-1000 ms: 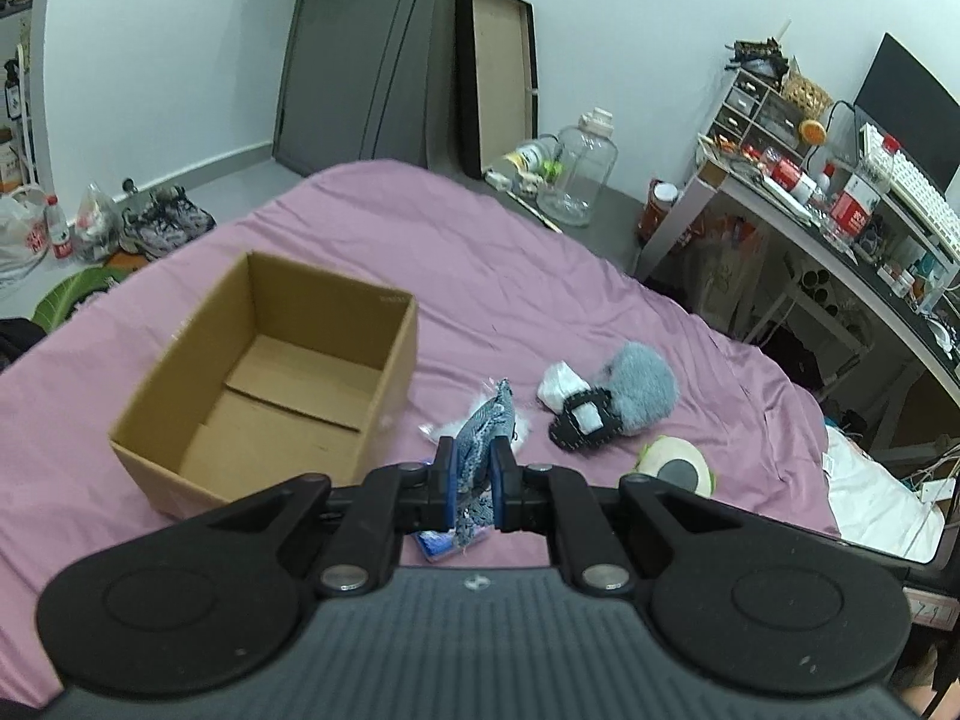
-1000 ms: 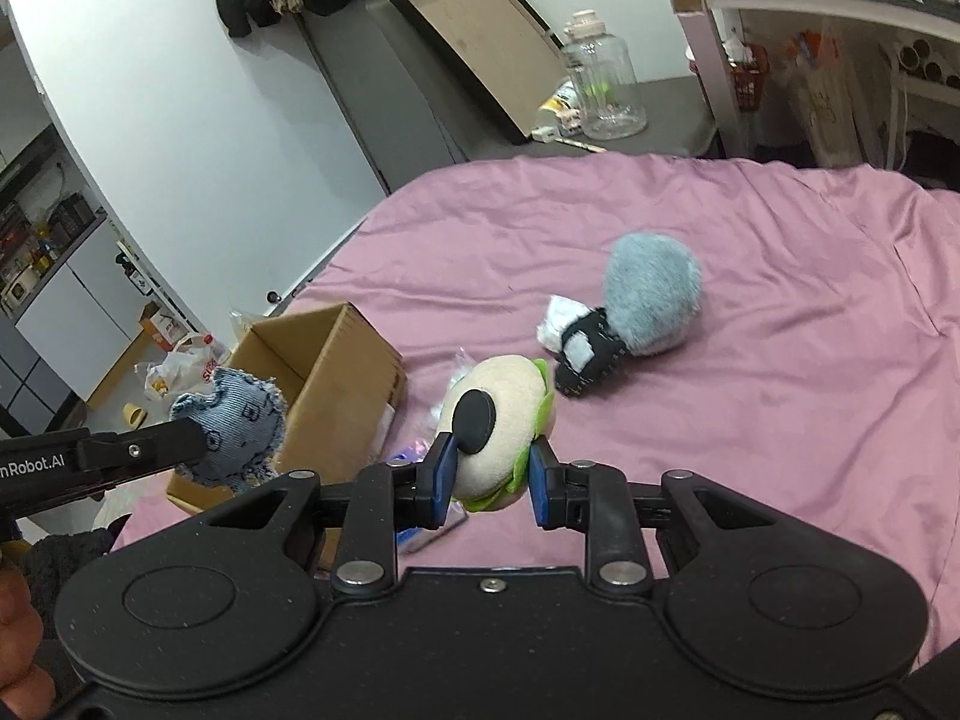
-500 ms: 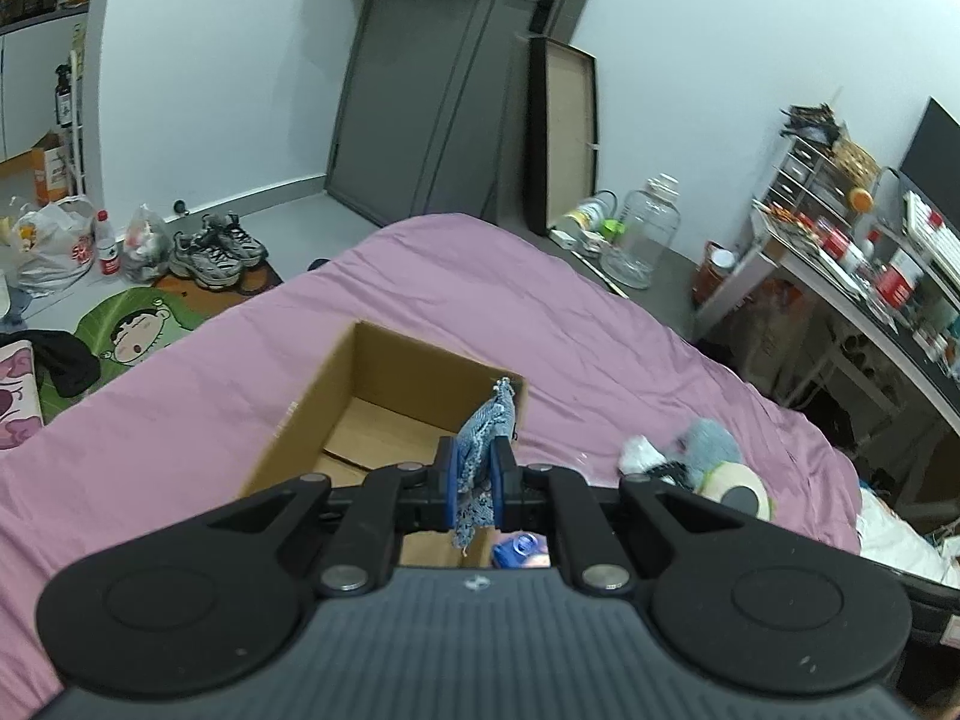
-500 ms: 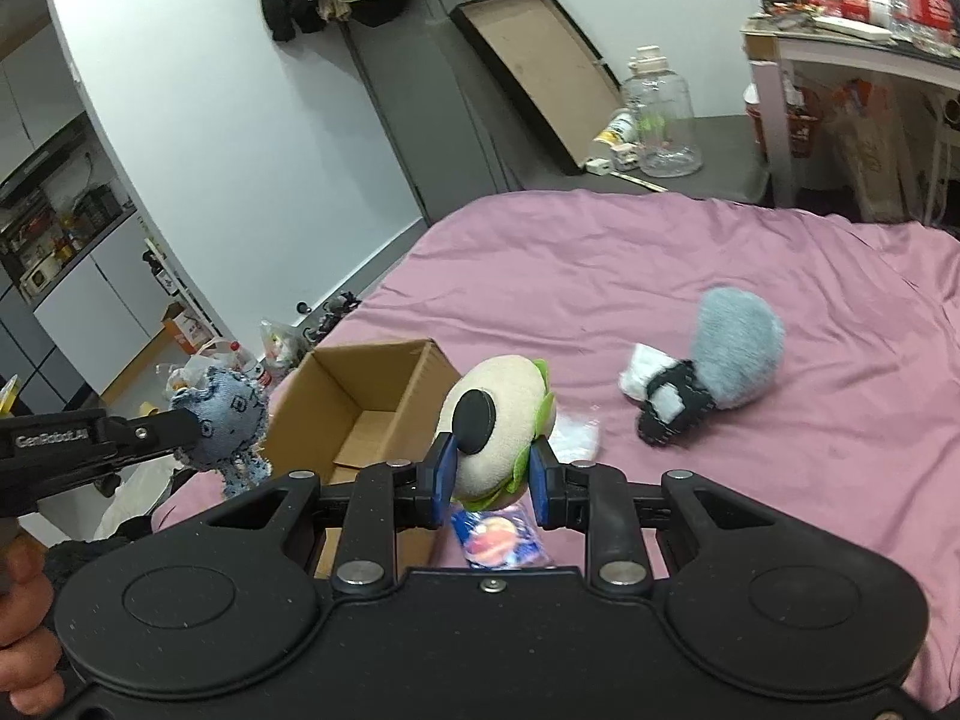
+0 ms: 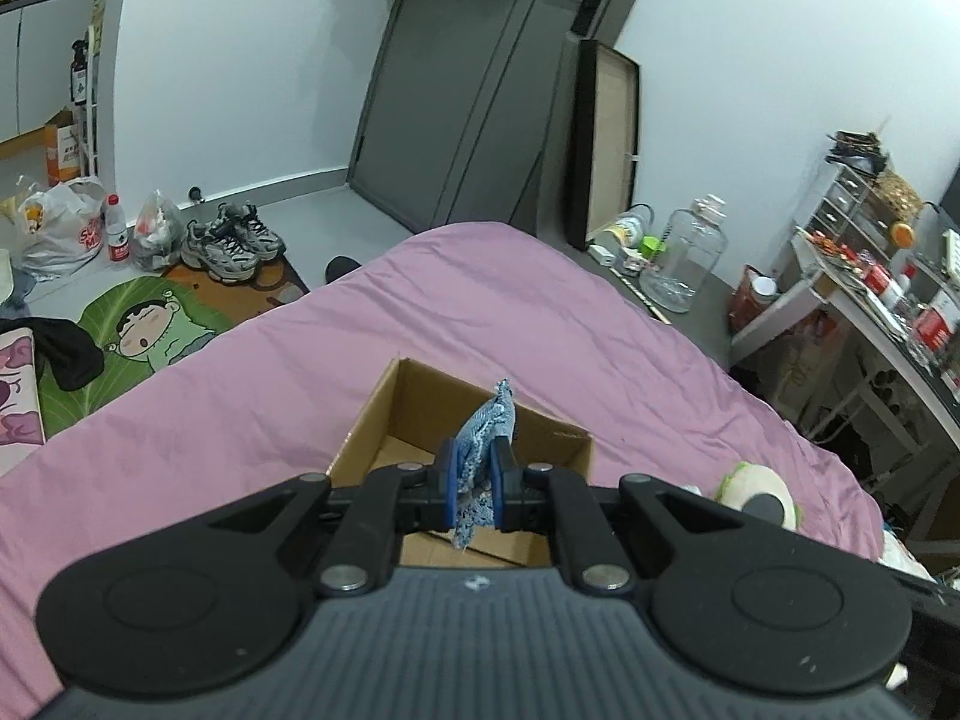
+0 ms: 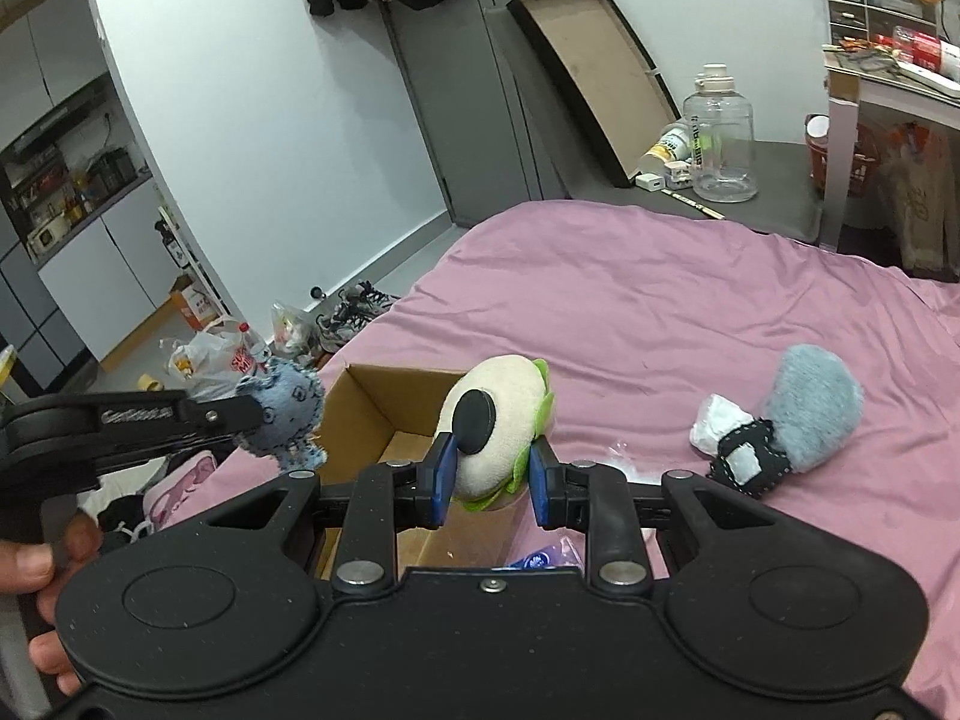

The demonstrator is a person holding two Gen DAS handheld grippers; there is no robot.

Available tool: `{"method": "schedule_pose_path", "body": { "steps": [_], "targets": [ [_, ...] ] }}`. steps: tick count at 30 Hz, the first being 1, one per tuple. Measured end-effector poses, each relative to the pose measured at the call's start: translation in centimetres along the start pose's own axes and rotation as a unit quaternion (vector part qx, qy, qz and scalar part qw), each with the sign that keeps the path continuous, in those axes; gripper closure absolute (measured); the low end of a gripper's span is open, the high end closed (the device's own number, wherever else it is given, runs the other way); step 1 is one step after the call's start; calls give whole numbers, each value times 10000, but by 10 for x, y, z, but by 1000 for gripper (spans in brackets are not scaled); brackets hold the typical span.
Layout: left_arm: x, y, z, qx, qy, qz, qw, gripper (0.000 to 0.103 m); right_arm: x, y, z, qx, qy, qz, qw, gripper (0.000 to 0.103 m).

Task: Organize soft objects
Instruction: 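Carry the burger and octopus plushes over the cardboard box with both tools, then open the left tool to drop the octopus while the right tool drops the burger into the box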

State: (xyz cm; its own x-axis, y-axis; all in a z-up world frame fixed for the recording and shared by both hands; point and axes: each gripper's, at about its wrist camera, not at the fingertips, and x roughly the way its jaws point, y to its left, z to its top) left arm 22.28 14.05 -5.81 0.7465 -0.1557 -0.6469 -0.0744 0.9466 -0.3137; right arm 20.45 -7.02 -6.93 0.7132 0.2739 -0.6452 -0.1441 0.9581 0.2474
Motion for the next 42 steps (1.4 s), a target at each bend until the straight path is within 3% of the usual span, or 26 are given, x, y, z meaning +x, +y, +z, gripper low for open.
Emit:
{"method": "schedule_pose_path", "body": {
  "steps": [7, 15, 23, 27, 31, 35, 42],
  "targets": [
    [37, 9, 7, -417, 316, 15, 9986, 93, 16, 8, 8, 17, 40, -63, 10000, 78],
    [62, 11, -11, -305, 389, 24, 9988, 93, 36, 9, 9, 17, 63, -175, 9998, 78],
    [78, 26, -9, -638, 454, -160, 9968, 93, 60, 15, 8, -10, 160, -97, 9998, 78],
    [86, 29, -9, -670, 434, 27, 9968, 92, 69, 20, 8, -53, 187, -56, 9998, 78],
    [85, 38, -5, -967, 428, -57, 9944, 86, 76, 25, 8, -92, 258, 30, 9996, 78],
    [79, 45, -3, -1157, 419, 51, 9924, 64, 82, 32, 8, -131, 320, 118, 9993, 78],
    [63, 52, -4, -1205, 148, 100, 9926, 54, 95, 45, 7, -248, 382, 202, 9988, 77]
  ]
}}
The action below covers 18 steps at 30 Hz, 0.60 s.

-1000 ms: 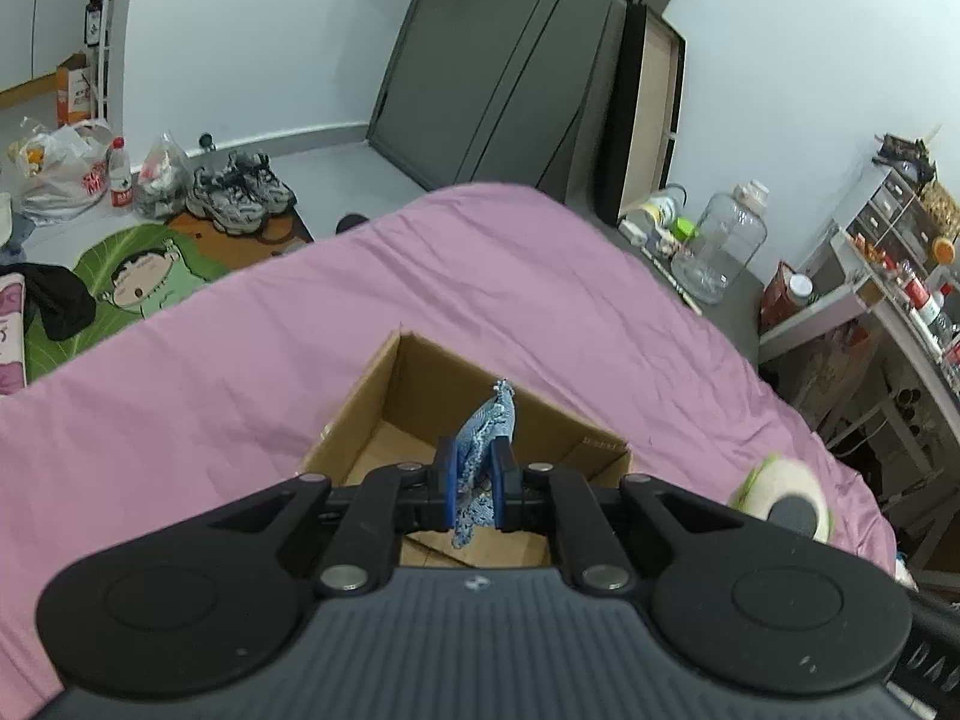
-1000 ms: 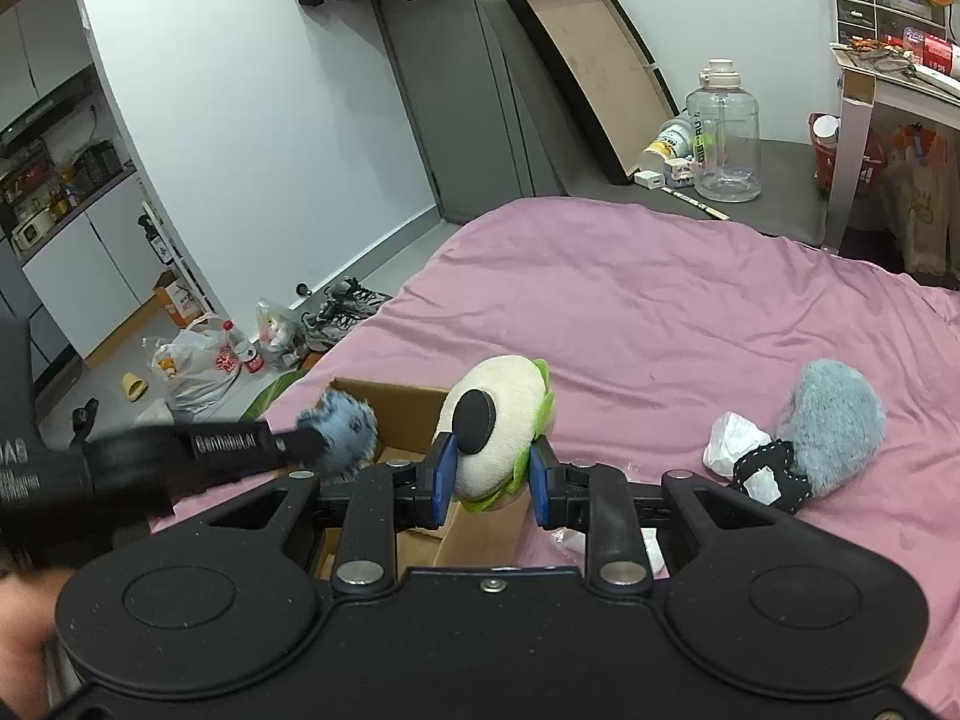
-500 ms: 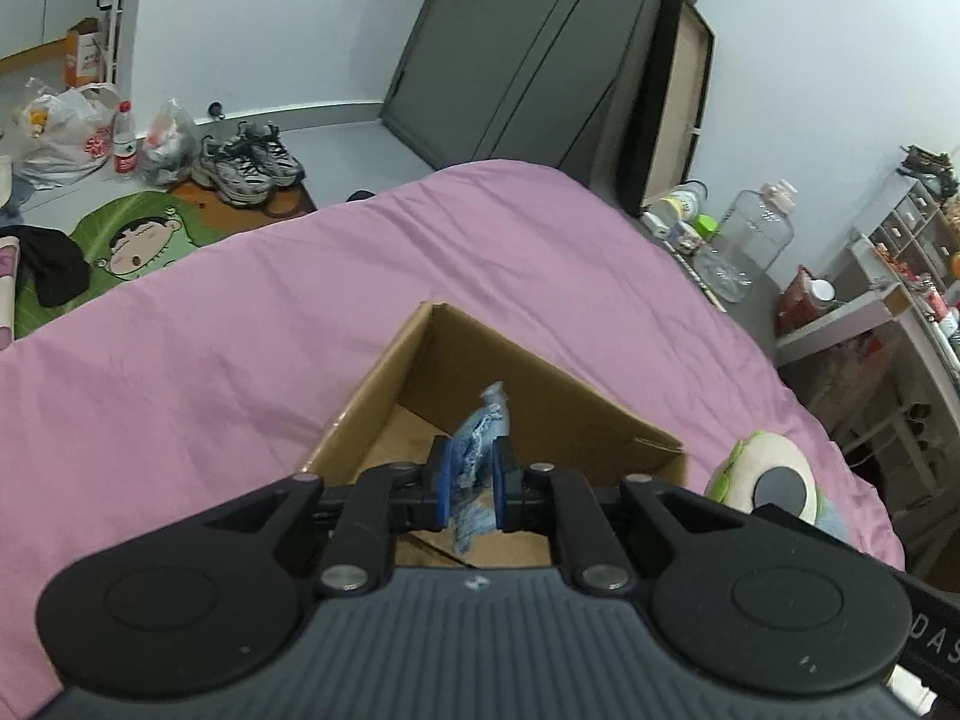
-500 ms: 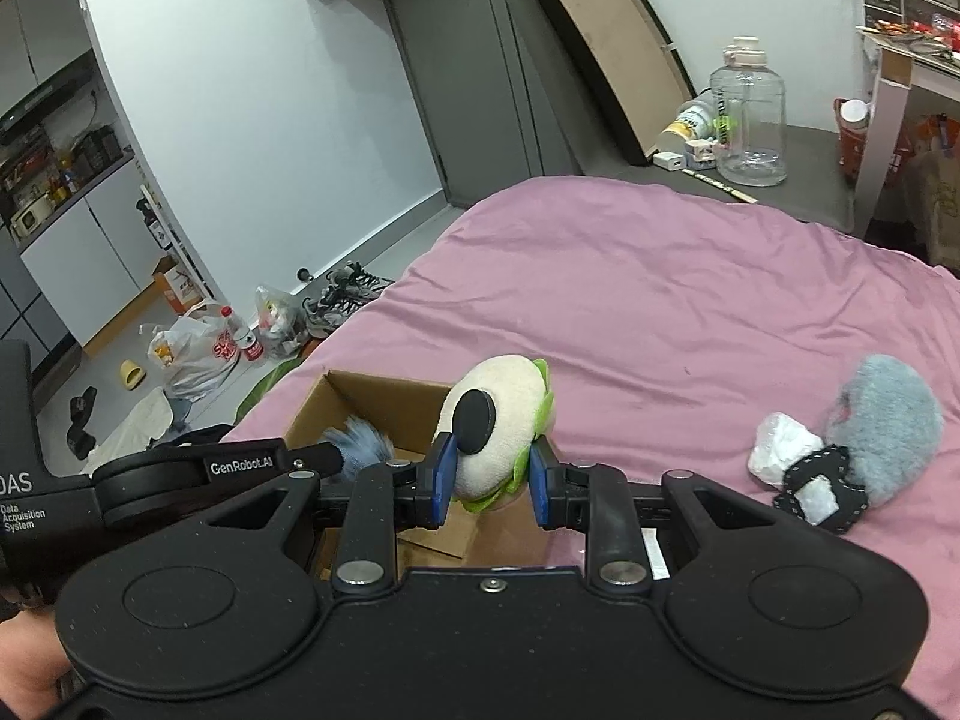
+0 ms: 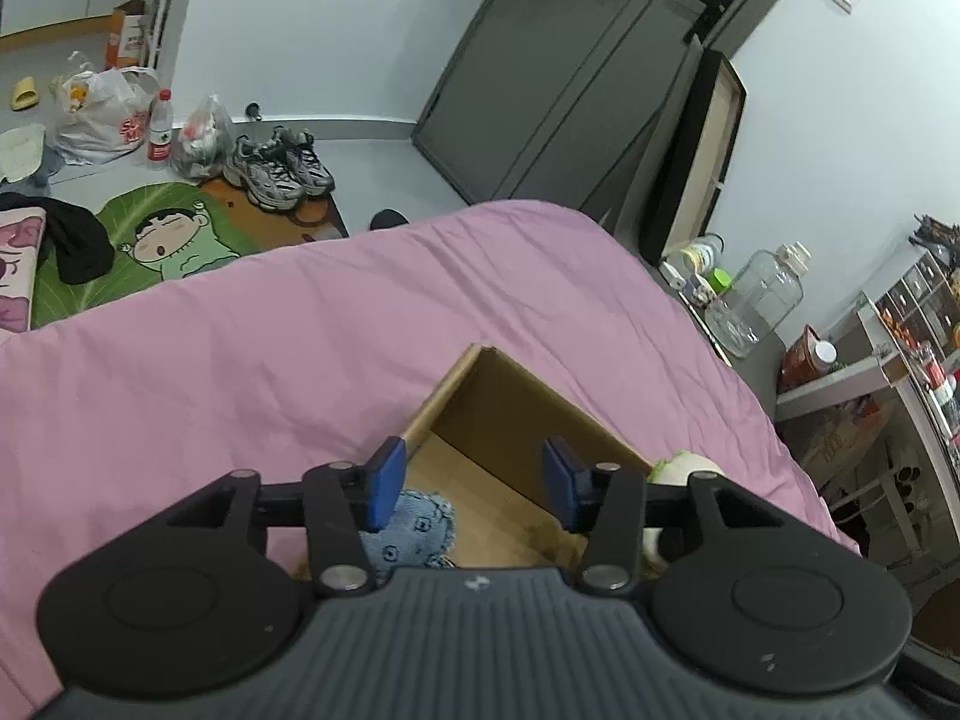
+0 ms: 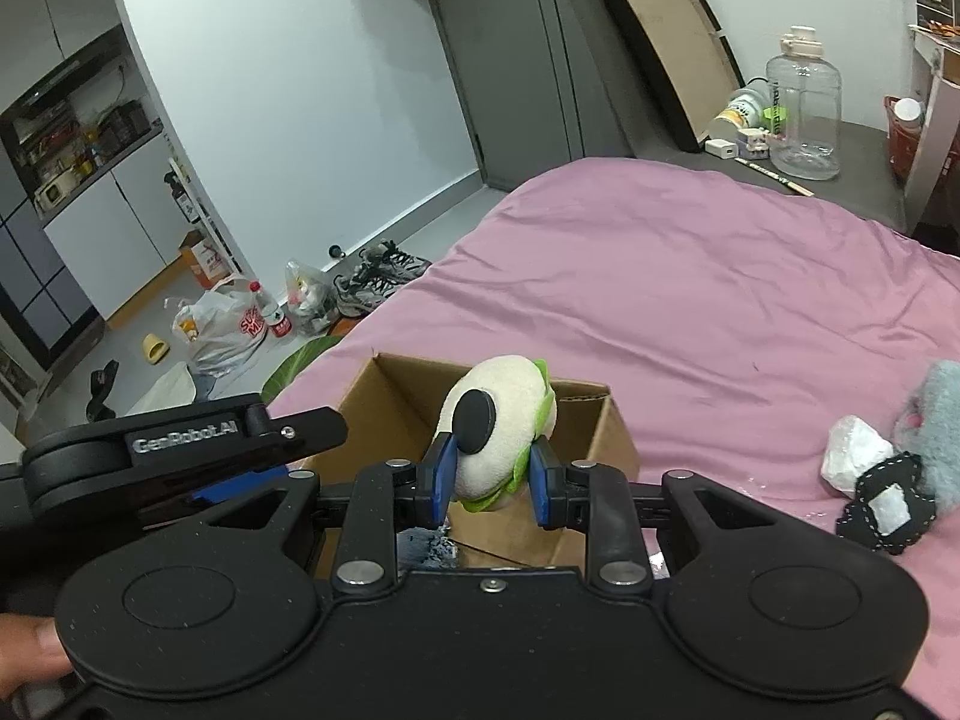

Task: Organize soft objects
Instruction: 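Open the left tool to drop the octopus while the right tool drops the burger into the box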

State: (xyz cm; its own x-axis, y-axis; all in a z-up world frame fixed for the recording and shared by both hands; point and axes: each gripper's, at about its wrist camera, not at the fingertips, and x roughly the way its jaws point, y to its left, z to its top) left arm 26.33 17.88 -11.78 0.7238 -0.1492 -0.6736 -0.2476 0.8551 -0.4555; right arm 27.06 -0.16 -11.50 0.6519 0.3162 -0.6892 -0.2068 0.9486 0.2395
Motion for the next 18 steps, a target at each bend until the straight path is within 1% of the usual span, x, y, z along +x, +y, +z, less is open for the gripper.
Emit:
{"method": "schedule_pose_path", "body": {
  "steps": [1, 2, 5, 8, 11, 13, 15, 18],
  "targets": [
    [0, 3, 0, -53, 19, 7, 10000, 53, 2, 1, 0, -5, 12, -2, 10000, 76],
    [0, 5, 1, -82, 34, 3, 10000, 53, 4, 1, 0, -11, 7, 20, 10000, 71],
    [0, 10, 2, -110, 11, 50, 9999, 53, 4, -1, 0, 45, 7, -11, 10000, 60],
    [0, 12, 2, -68, -8, 152, 9999, 53, -4, -4, 0, 29, 50, -102, 9999, 60],
    [-1, 11, 3, -108, 34, 92, 9999, 52, -17, -9, -2, -13, 84, -176, 9998, 59],
    [-3, 7, 2, 18, 12, 108, 9999, 44, -28, -14, -3, -50, 90, -250, 9996, 55],
    [-6, 2, 0, 169, -38, 185, 9997, 33, -39, -19, -3, -85, 70, -352, 9993, 51],
    [-10, -7, -2, 342, -24, 182, 9992, 28, -56, -29, -3, -73, 23, -489, 9988, 50]
  ]
}}
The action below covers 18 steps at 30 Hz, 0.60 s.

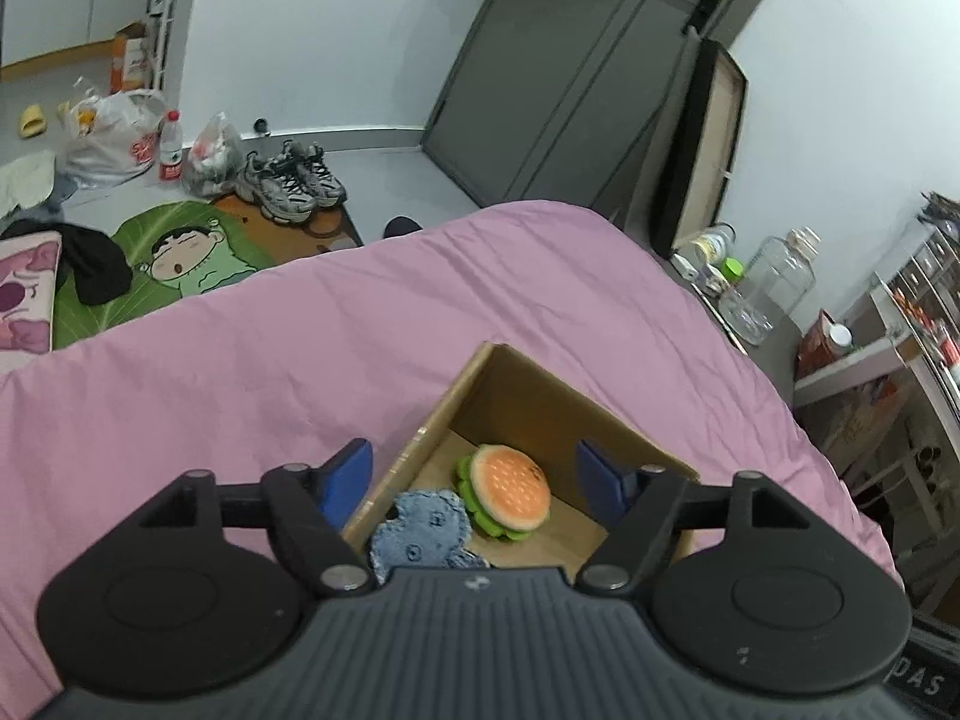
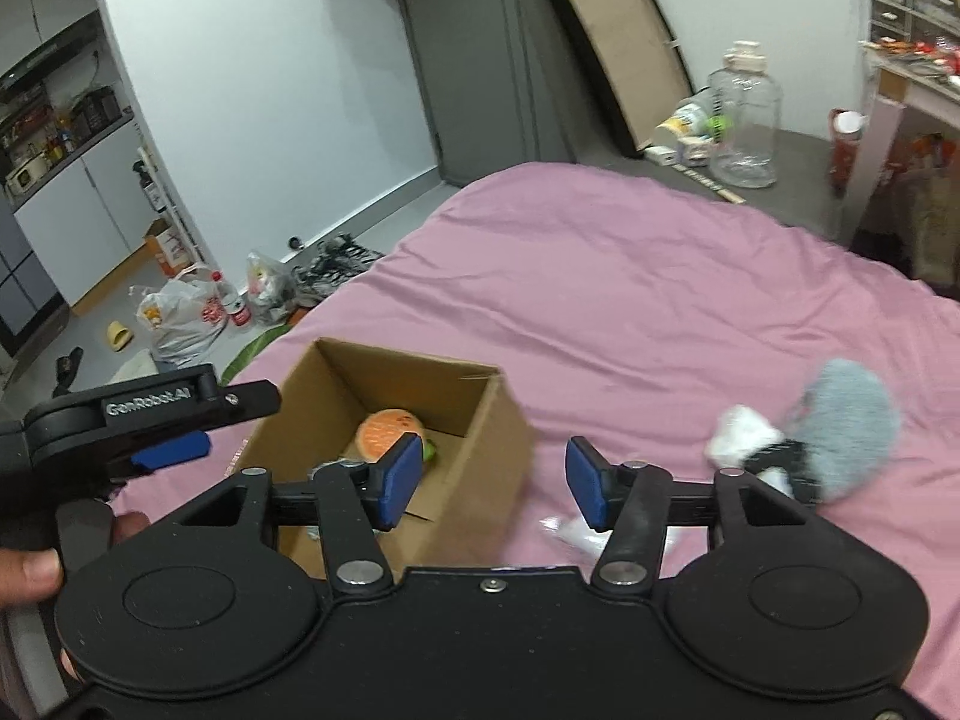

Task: Organize soft objects
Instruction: 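Grasp the blue tissue pack with the left tool while the right tool grasps the black-and-white plush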

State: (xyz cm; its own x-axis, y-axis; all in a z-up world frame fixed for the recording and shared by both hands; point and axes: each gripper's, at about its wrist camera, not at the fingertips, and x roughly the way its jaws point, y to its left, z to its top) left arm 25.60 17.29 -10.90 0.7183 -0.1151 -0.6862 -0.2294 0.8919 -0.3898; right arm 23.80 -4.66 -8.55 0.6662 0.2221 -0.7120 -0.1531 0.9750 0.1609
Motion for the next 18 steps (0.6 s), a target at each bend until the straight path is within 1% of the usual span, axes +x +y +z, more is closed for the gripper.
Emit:
{"method": "schedule_pose_path", "body": {
  "steps": [1, 3, 5, 7, 8, 9, 10, 15, 18],
  "targets": [
    [-3, -3, -1, 64, -27, -40, 10000, 27, -4, -4, 0, 29, -7, -42, 10000, 50],
    [-7, -11, -3, 213, -86, -14, 9997, 21, -12, -16, 0, 93, -32, -108, 9999, 46],
    [-10, -19, -6, 379, -70, 38, 9993, 21, -22, -26, -2, 165, -67, -167, 9997, 44],
    [-15, -26, -6, 484, 11, -54, 9988, 21, -31, -34, -4, 217, -91, -219, 9995, 41],
    [-19, -30, -7, 509, -41, -112, 9986, 21, -35, -39, -4, 246, -105, -242, 9993, 38],
    [-23, -33, -7, 553, -78, -82, 9984, 21, -40, -43, -4, 271, -117, -257, 9992, 36],
    [-26, -39, -9, 650, -104, -22, 9978, 21, -44, -48, -5, 291, -127, -264, 9991, 35],
    [-36, -60, -15, 930, -84, 5, 9956, 21, -59, -66, -9, 416, -198, -322, 9984, 33],
    [-43, -73, -20, 1153, -120, 51, 9932, 21, -66, -79, -12, 546, -283, -279, 9977, 32]
  ]
}}
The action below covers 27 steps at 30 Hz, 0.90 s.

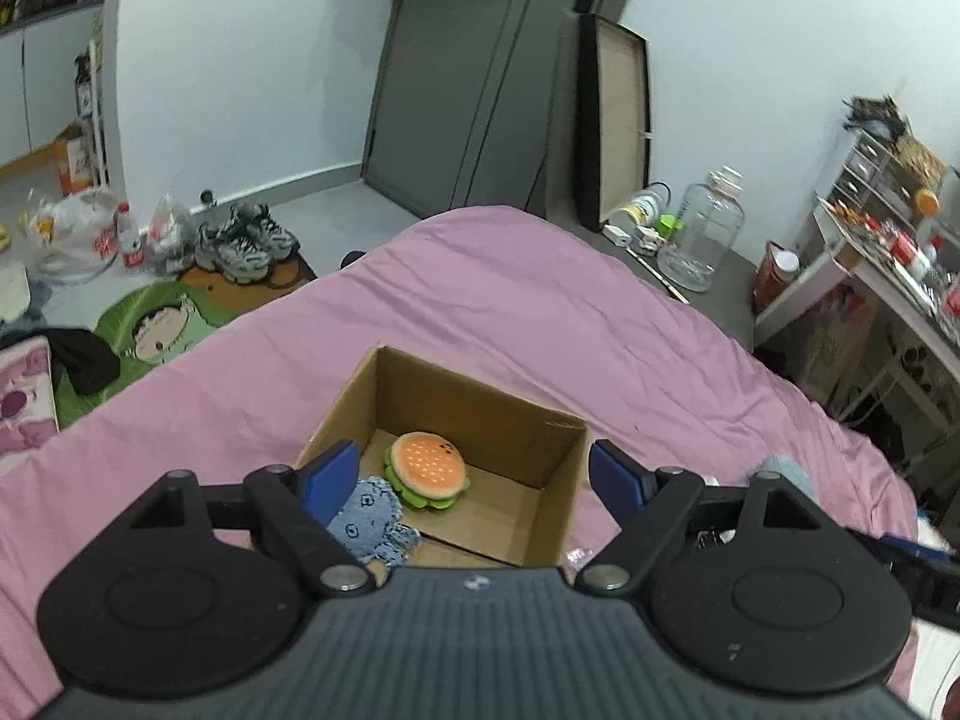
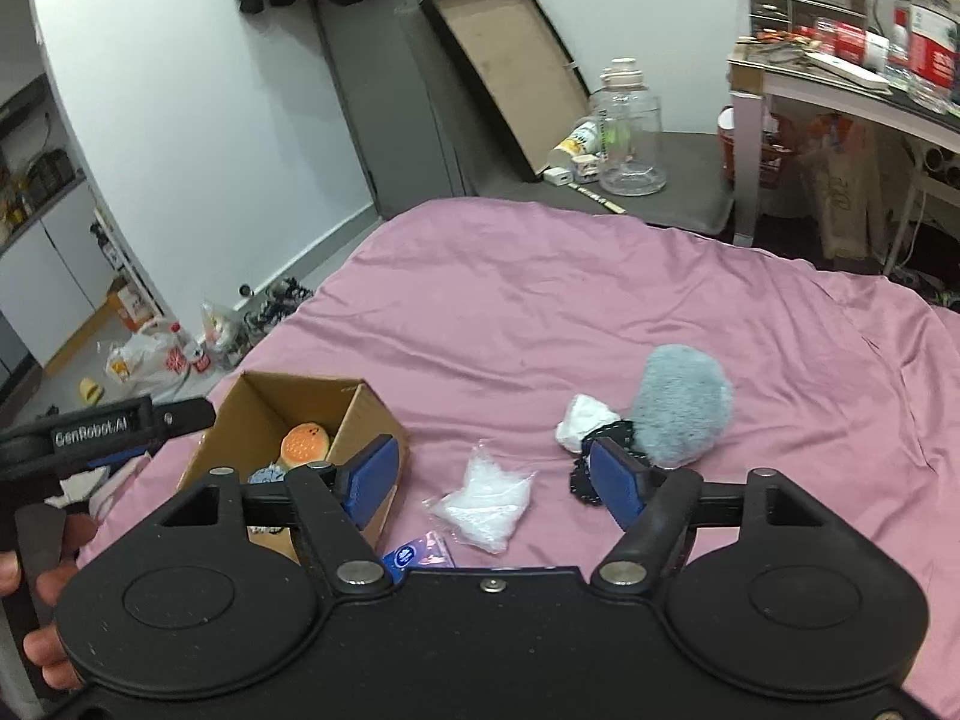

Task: Organize soft objects
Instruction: 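Grasp the blue tissue pack with the left tool while the right tool grasps the black-and-white plush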

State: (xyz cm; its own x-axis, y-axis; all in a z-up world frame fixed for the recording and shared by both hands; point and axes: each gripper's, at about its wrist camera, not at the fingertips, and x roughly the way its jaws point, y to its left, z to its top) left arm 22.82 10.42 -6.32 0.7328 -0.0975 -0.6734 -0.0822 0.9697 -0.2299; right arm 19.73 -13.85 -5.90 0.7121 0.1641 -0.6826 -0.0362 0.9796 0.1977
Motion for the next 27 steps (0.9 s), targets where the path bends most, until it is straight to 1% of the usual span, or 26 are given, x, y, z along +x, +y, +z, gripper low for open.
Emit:
{"method": "schedule_pose_path", "body": {
  "steps": [3, 6, 9, 16, 19, 21, 25, 26, 27],
  "targets": [
    [-6, -13, -4, 136, 13, 33, 9999, 21, -3, -16, -2, 150, -50, 51, 9999, 32],
    [-9, -27, -8, 282, 37, 108, 9995, 21, 2, -32, -5, 299, -11, 95, 9995, 32],
    [-10, -39, -11, 342, 68, 160, 9993, 21, 6, -46, -8, 438, 15, 87, 9990, 32],
    [-8, -74, -20, 462, 141, 401, 9980, 21, 20, -70, -13, 602, 99, 245, 9978, 32],
    [-5, -86, -26, 497, 162, 532, 9972, 21, 30, -83, -17, 797, 220, 271, 9962, 34],
    [-4, -96, -30, 512, 180, 597, 9967, 21, 37, -90, -19, 895, 363, 309, 9948, 38],
    [3, -111, -41, 468, 236, 705, 9961, 21, 47, -102, -22, 1013, 483, 406, 9929, 39],
    [6, -115, -43, 470, 271, 731, 9959, 24, 49, -104, -23, 1038, 494, 432, 9924, 39],
    [8, -117, -45, 454, 298, 746, 9957, 24, 51, -106, -23, 1066, 505, 474, 9919, 40]
  ]
}}
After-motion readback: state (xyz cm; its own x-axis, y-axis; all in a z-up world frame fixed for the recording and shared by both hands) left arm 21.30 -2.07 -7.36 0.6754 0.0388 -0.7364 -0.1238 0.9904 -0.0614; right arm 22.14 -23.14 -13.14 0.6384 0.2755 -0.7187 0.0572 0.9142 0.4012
